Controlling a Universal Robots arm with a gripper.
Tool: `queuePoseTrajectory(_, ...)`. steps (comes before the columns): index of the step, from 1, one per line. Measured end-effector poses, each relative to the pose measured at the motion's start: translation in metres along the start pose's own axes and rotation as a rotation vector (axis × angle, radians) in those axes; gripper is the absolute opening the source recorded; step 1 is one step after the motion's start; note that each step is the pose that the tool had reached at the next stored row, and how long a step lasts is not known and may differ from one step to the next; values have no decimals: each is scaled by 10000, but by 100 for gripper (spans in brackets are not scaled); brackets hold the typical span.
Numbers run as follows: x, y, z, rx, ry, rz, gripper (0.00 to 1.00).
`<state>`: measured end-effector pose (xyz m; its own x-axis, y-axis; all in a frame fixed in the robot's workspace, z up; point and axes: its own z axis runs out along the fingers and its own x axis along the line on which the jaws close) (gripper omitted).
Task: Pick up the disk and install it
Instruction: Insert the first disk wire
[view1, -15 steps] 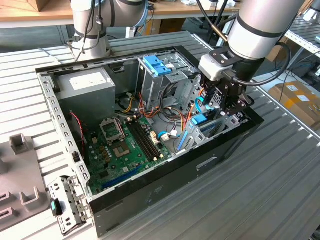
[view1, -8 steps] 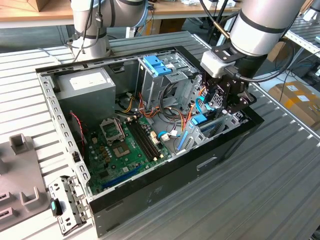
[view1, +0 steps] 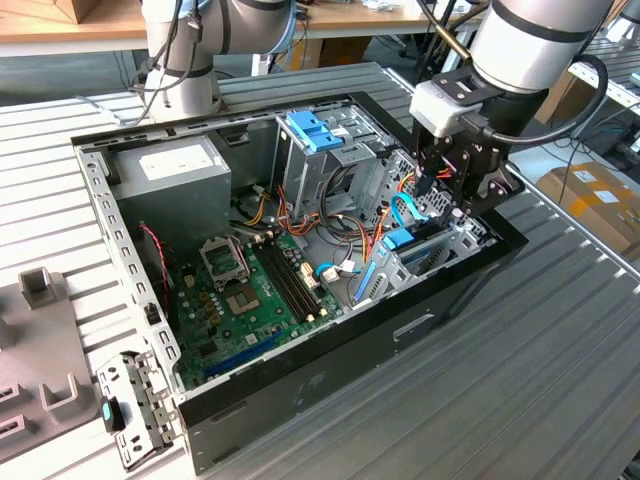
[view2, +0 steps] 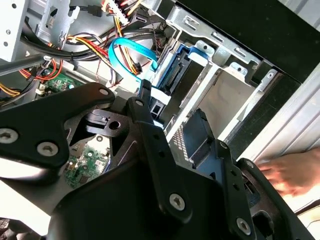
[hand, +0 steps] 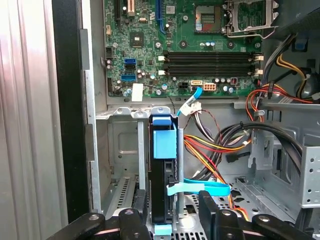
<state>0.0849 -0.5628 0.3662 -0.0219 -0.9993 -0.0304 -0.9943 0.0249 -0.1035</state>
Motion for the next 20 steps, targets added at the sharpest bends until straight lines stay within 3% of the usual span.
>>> queuePoseTrajectory(2,0,-1,-1,0,2,0,53)
queuePoseTrajectory(3,-1,-2,-2,-67,5,0,53)
queuePoseTrajectory(6,0,-4,1,-589,17,17,53)
queuePoseTrajectory(11,0,-5,2,-634,18,18,53)
queuePoseTrajectory(16,-2,-94,16,-634,6,63,53)
queuePoseTrajectory(20,-8,-119,28,-649,18,275,53)
